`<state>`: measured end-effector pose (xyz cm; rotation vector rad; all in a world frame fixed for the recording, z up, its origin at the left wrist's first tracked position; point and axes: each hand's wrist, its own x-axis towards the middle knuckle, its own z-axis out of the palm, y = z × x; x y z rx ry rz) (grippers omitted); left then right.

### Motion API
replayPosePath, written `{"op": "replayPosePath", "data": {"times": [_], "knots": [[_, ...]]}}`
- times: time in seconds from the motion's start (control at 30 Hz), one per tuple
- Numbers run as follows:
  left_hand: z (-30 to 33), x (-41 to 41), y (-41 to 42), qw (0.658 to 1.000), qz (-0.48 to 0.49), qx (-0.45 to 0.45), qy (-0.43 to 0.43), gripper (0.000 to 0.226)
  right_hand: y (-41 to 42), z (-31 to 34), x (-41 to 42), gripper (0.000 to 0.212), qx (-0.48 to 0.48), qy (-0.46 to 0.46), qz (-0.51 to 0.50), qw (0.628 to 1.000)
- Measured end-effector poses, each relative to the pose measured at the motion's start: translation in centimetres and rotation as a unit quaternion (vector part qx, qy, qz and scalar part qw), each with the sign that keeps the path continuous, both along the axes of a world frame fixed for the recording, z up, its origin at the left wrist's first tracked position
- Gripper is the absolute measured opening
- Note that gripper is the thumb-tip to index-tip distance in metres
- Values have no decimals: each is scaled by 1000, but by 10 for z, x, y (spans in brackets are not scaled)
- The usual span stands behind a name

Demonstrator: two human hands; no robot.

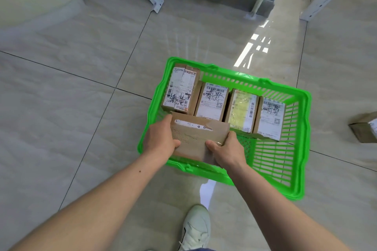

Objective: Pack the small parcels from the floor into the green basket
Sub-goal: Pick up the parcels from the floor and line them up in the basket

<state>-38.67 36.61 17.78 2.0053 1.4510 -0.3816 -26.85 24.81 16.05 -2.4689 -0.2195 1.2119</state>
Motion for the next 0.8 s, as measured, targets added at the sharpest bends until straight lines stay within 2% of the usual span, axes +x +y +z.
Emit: {"op": "replayPosePath", "data": {"times": [0.1,0.27,0.57,0.7,0.8], "knots": [[-25,5,1,998,-52,12,37,52,3,-26,-4,48,-2,4,-6,1000],[-59,11,0,993,-83,-9,89,30,9,-59,-5,52,-22,14,22,999],[-110,21,8,986,-106,-70,109,52,30,-133,8,65,-65,67,62,994],[-124,25,12,984,-132,-56,108,56,31,-165,22,54,-76,83,74,991],[-134,26,11,979,-160,-32,125,46,31,-163,23,51,-79,87,88,989]]}}
